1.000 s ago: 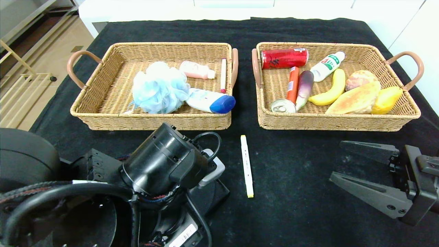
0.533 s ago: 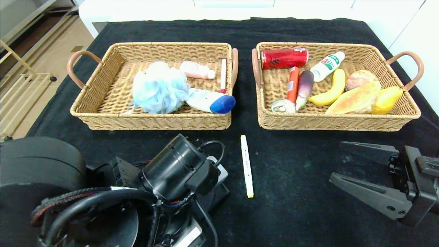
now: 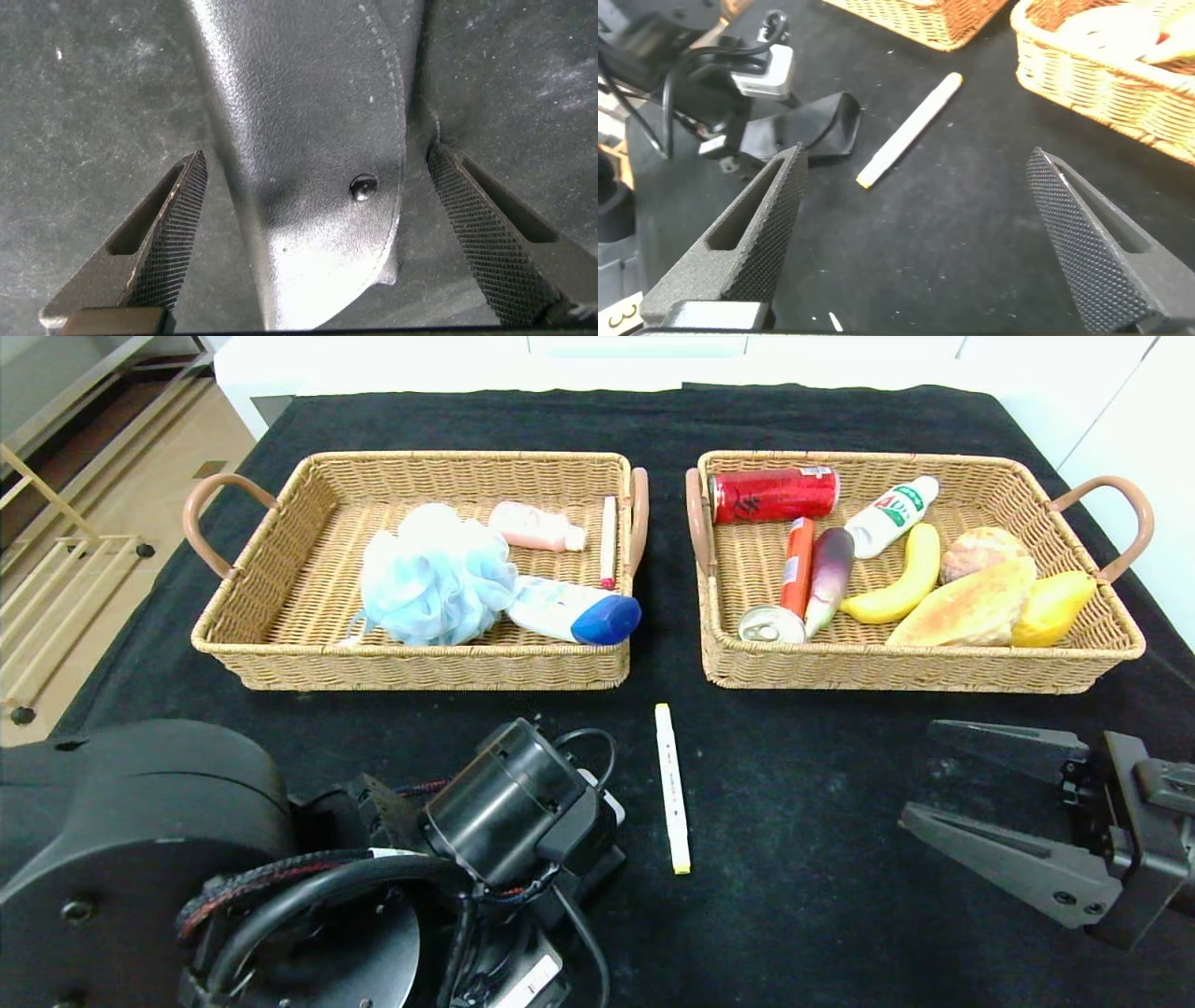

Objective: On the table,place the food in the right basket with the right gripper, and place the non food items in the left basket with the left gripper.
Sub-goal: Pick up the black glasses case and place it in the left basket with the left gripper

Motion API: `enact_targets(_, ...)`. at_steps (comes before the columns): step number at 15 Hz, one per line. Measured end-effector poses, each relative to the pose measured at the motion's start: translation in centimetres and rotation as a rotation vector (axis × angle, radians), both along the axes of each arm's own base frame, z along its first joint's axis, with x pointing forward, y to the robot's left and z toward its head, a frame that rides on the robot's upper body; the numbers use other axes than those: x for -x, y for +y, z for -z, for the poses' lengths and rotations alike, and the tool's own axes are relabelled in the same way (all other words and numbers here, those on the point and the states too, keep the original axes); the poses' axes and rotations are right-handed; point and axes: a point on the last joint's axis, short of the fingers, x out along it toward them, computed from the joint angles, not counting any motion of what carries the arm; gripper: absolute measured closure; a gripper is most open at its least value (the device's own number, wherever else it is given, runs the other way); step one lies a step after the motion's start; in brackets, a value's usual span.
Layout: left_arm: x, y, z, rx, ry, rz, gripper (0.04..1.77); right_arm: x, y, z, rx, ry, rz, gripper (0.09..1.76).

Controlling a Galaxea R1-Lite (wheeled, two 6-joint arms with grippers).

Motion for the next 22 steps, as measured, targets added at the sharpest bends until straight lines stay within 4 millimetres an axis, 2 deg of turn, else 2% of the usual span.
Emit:
enact_targets(5, -0.07, -0.09, 0.12, -0.003, 0.003, 0.0, 0.12, 0.05, 0.11, 0.0, 0.0, -0.001, -0.007, 0.14)
enact_targets(7, -0.11, -0.14, 0.2, -0.005, 0.005, 0.001, 0.5, 0.06, 0.11, -0.01, 0.0, 0.0, -0.006, 0.14)
enact_targets(9, -0.12, -0.18, 0.27, -0.007, 0.008, 0.002, 0.76, 0.06, 0.11, -0.01, 0.0, 0.0, -0.006, 0.14)
enact_targets(12, -0.11, -0.2, 0.4, -0.012, 0.01, 0.002, 1.0, 0.06, 0.11, -0.01, 0.0, -0.001, -0.006, 0.14)
enact_targets(22, -0.09, -0.31, 0.7, -0.021, 0.018, 0.005, 1.01, 0.11, 0.1, 0.0, 0.0, -0.001, -0.007, 0.14)
